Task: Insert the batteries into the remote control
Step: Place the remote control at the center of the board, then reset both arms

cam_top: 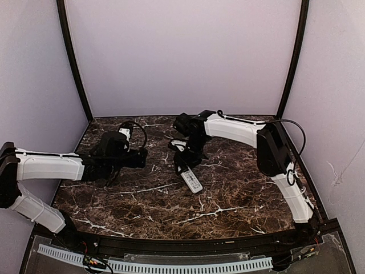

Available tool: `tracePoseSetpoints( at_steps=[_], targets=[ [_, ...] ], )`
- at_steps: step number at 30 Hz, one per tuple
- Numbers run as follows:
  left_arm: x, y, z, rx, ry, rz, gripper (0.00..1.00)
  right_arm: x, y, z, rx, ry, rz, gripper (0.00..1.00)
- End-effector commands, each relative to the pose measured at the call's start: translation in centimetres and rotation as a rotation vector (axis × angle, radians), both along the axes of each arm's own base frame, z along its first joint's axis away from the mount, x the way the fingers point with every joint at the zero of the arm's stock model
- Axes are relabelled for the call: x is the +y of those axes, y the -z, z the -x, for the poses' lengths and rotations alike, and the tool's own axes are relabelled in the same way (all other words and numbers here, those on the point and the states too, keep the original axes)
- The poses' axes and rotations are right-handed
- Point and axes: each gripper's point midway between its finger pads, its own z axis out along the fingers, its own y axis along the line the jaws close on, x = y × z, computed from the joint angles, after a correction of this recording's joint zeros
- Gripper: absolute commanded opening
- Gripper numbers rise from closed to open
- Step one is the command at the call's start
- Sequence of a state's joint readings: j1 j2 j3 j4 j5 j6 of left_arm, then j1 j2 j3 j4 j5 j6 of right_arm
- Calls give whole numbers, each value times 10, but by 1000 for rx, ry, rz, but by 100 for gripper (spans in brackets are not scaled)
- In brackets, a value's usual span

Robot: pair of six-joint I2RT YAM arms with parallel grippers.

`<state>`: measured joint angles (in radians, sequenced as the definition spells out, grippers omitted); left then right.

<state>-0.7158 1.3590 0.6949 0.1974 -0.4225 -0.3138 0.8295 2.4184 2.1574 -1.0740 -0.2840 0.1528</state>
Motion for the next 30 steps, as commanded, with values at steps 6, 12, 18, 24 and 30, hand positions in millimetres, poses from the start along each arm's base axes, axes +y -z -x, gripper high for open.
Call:
tracePoseSetpoints(
  at_steps=[6,12,18,24,30],
  targets=[
    [-4,10,-2,18,15,24,99,5,26,-21,-38,26,6,61],
    [-5,8,-3,21,25,26,99,9,16,-21,-30,27,-43,74],
    [-18,7,1,43,94,51,99,2,-32,-29,-66,56,-197,81],
    [-38,25,7,123,199,48,99,-54,-48,-36,-177,102,-192,83],
    [-60,52,12,222,267,-14,99,-88,-29,-26,-254,85,-122,83]
  ],
)
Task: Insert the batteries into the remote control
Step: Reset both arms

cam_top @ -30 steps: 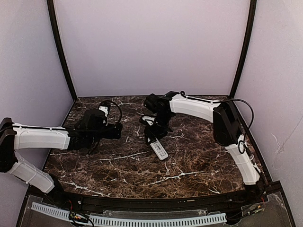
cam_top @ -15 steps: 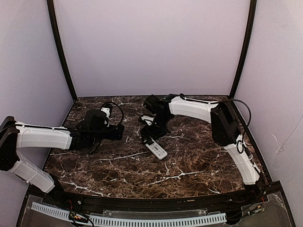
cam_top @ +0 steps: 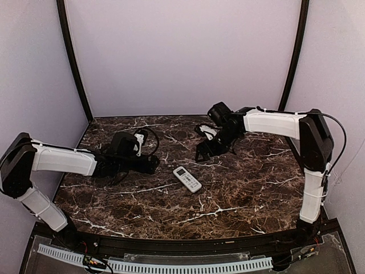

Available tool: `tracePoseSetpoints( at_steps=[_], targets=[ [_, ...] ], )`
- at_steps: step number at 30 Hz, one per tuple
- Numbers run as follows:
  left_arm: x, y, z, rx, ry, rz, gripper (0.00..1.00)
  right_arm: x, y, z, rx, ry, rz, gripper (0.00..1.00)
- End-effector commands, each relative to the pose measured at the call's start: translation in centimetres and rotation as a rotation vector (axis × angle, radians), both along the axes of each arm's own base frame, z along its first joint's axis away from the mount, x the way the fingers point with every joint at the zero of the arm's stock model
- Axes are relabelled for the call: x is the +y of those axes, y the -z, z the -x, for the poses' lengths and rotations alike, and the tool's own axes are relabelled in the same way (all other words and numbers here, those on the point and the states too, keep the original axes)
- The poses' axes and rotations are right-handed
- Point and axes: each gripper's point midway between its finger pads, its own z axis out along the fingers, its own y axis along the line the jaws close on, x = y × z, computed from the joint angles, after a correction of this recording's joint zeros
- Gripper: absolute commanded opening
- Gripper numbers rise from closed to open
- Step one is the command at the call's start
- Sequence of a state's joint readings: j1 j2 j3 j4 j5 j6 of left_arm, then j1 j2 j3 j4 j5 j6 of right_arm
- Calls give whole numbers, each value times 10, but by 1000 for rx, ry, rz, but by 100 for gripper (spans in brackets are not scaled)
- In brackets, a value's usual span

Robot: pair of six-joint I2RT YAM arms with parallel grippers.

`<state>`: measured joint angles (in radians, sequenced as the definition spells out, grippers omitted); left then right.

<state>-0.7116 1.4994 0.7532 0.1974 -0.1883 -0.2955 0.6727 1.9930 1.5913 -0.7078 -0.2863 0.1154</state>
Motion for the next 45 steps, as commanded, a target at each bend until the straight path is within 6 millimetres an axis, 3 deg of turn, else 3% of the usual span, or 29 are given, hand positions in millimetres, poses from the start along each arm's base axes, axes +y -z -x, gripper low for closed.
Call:
tracePoseSetpoints(
  at_steps=[1,9,24,35,45],
  targets=[
    [-21,13,7,68,85,-58,99,-11,24,4,-79,-25,48,84],
    [-39,40,9,135,113,-159,99,-24,57,17,-79,-27,67,85],
    [-48,82,11,263,117,-242,98,-9,85,53,-49,-125,70,86],
    [-70,82,-2,251,154,-214,99,-1,93,82,-14,-158,62,87],
    [-80,82,-4,250,184,-193,99,7,100,96,15,-166,60,87]
  ],
)
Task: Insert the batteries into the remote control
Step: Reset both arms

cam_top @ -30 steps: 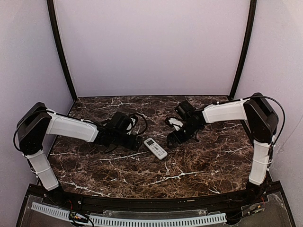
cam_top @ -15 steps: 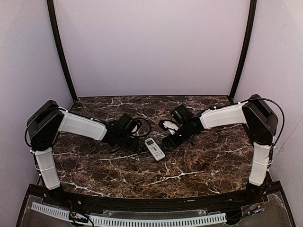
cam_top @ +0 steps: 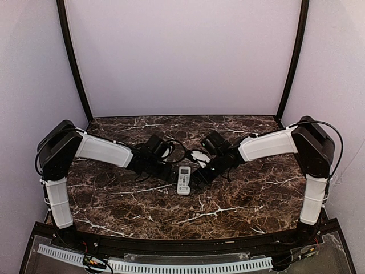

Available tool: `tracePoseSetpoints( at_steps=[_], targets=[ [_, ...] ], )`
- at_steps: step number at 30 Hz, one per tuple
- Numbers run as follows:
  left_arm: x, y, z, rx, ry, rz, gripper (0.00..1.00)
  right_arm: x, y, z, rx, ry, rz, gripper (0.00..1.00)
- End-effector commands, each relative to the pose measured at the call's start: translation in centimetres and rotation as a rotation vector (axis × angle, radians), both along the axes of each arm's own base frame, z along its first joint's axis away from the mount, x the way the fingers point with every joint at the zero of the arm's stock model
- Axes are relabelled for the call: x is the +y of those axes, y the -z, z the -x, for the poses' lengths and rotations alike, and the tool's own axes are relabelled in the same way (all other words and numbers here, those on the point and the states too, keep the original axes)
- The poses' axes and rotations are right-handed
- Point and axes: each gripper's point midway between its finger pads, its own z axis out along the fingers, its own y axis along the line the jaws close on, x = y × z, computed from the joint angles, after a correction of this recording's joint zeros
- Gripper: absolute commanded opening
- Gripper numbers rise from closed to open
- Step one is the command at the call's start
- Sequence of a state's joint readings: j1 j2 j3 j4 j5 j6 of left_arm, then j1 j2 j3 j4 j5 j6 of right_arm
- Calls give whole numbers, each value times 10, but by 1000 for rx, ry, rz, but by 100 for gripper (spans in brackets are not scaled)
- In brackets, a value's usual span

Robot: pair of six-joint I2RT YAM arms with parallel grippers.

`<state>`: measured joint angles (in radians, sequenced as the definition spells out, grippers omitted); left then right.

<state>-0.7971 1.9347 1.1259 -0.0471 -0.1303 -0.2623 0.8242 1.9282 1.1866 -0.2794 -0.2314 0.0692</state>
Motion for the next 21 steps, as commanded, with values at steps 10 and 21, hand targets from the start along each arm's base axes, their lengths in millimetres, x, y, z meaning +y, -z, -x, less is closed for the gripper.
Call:
tracePoseSetpoints(
  at_steps=[10,21],
  targets=[
    [19,-46,-17,-13,-17,75,99,-39,-26,14,28,81,-7,93],
    [78,-143,-54,-125,-135,210,99,-98,-132,-42,-175,291,-295,99]
  ],
)
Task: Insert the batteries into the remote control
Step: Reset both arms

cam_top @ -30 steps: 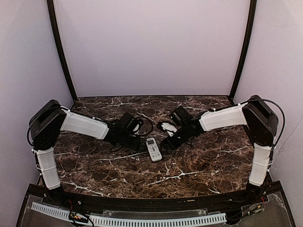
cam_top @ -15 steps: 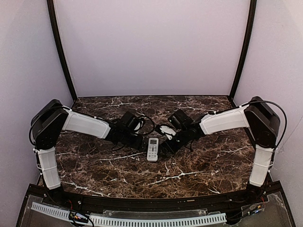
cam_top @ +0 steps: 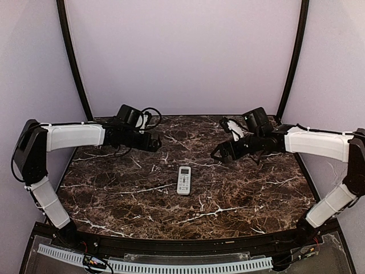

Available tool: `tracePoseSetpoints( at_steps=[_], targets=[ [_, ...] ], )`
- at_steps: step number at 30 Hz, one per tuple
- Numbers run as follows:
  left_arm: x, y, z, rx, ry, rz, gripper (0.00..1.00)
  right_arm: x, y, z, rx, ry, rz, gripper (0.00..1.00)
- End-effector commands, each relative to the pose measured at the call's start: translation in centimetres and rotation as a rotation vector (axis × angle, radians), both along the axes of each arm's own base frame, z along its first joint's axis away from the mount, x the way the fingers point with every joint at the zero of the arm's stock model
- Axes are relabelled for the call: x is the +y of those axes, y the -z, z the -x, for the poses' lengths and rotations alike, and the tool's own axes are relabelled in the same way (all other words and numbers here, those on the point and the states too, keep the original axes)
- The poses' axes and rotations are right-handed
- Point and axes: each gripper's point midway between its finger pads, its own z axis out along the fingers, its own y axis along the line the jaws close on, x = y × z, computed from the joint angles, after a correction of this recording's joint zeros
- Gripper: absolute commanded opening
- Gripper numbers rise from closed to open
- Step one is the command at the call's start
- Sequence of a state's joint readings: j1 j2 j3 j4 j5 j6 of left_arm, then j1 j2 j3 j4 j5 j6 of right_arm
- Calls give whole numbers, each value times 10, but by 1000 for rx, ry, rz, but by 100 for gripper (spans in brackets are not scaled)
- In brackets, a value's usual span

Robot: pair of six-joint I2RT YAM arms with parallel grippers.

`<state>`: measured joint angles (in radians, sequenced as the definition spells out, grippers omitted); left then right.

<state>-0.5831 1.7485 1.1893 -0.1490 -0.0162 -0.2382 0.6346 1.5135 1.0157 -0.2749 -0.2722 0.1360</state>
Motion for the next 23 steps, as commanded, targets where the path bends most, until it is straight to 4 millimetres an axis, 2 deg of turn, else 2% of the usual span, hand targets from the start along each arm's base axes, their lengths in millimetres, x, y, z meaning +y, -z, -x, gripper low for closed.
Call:
tracePoseSetpoints(
  at_steps=[1,2,3,4,6,9,10,15,20,23],
  targets=[
    [29,-53,1,-71,-43,46,99,-30,-28,-17,-70,94,-109,99],
    [38,-63,0,-102,-69,39,99,-41,-33,-21,-85,121,-128,98],
    [46,-60,2,-99,-86,28,99,-48,-37,-22,-96,138,-146,98],
    [52,-66,3,-120,-106,27,99,-55,-39,-23,-106,158,-160,98],
    [63,-52,12,-101,-132,15,99,-64,-35,-24,-104,185,-188,98],
    [68,-41,23,-89,-153,43,99,-74,-16,-19,-66,218,-214,99],
    [71,-30,28,-79,-157,42,99,-75,-10,-16,-50,224,-224,99],
    [82,-9,45,-60,-211,81,99,-76,17,2,-2,213,-264,99],
    [85,10,53,-23,-222,79,99,-74,22,9,12,196,-280,99],
    [82,10,51,-27,-214,89,99,-74,19,8,1,194,-283,99]
  ],
)
